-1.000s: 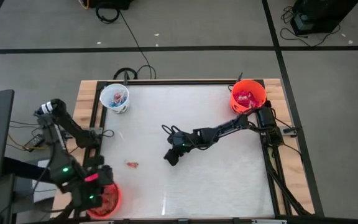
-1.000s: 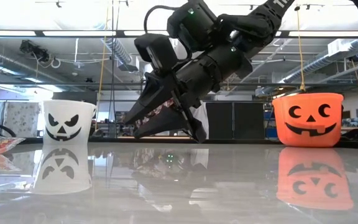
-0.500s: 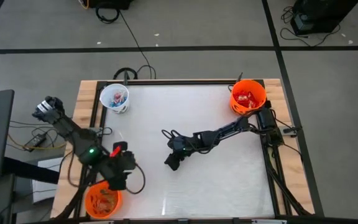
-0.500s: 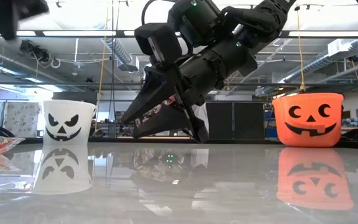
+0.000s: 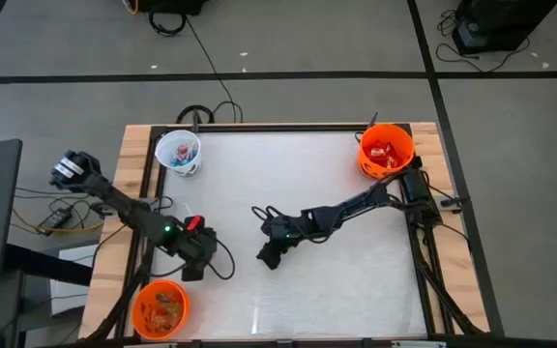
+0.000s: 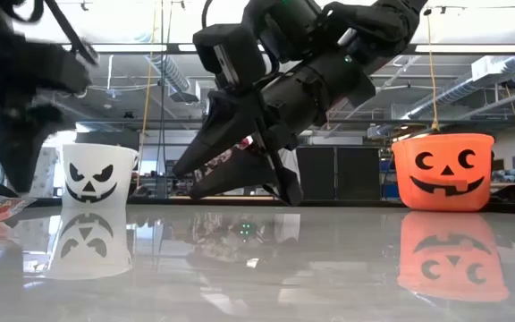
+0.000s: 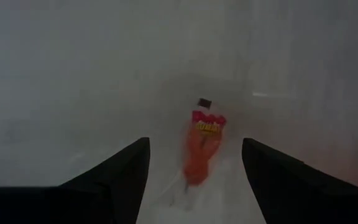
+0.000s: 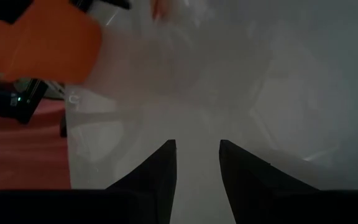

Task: Sort candy by brand, put in halloween buckets
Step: Put the orange gummy into the bottom orange bucket

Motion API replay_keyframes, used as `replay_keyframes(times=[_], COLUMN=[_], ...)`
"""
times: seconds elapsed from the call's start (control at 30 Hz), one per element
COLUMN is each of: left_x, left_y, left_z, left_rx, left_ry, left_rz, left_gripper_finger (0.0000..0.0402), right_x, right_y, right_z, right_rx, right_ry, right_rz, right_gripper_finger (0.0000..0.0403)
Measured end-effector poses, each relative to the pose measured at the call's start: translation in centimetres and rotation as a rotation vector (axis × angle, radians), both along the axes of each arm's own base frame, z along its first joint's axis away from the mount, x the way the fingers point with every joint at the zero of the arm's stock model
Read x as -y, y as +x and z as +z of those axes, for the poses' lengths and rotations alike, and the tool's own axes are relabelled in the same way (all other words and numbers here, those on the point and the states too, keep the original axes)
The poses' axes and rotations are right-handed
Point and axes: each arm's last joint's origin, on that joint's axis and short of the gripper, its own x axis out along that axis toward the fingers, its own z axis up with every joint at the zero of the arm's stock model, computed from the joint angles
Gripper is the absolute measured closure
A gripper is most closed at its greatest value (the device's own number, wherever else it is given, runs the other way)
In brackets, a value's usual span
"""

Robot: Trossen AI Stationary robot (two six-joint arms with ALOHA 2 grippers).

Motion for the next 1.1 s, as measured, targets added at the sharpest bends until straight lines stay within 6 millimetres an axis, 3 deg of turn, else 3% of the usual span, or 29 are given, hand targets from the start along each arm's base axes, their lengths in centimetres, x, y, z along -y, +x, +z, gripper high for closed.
replay_keyframes(times=[0.1,0.27,0.37,0.6,0.7,0.8,0.97,1.1], left_x=[-0.5,-1.1,-1.3,-1.7,-2.0,-2.1,-2.5,-3.3], left_y=[-0.1,-0.2,-0.2,0.1,0.2,0.6,0.9,-0.2], left_z=[-1.6,-2.5,-2.5,-2.5,-2.3,-0.9,4.0,8.0], left_rx=[0.015,0.018,0.0,-0.014,-0.044,-0.066,-0.014,-0.004], left_ry=[-0.062,-0.076,-0.08,-0.116,-0.18,-0.223,-0.191,-0.119], left_rz=[0.015,0.052,0.056,0.062,0.087,0.083,0.069,0.154], left_gripper_finger=[0.0147,0.0174,0.022,0.0376,0.0389,0.0387,0.0397,0.0397], right_x=[-0.4,-0.6,-0.6,-0.1,0.1,0.2,0.3,0.5], right_y=[-0.1,-0.1,-0.1,0.0,0.0,0.0,0.0,0.1], right_z=[0.0,0.0,0.0,0.0,0.0,0.0,0.0,0.0], right_rx=[0.0,-0.002,-0.004,-0.004,-0.004,-0.004,0.001,0.009], right_ry=[0.001,0.011,0.011,0.011,0.006,0.005,-0.007,-0.023], right_rz=[0.01,0.027,0.027,0.015,-0.002,-0.022,-0.012,0.002], right_gripper_finger=[0.027,0.027,0.027,0.027,0.027,0.027,0.027,0.027])
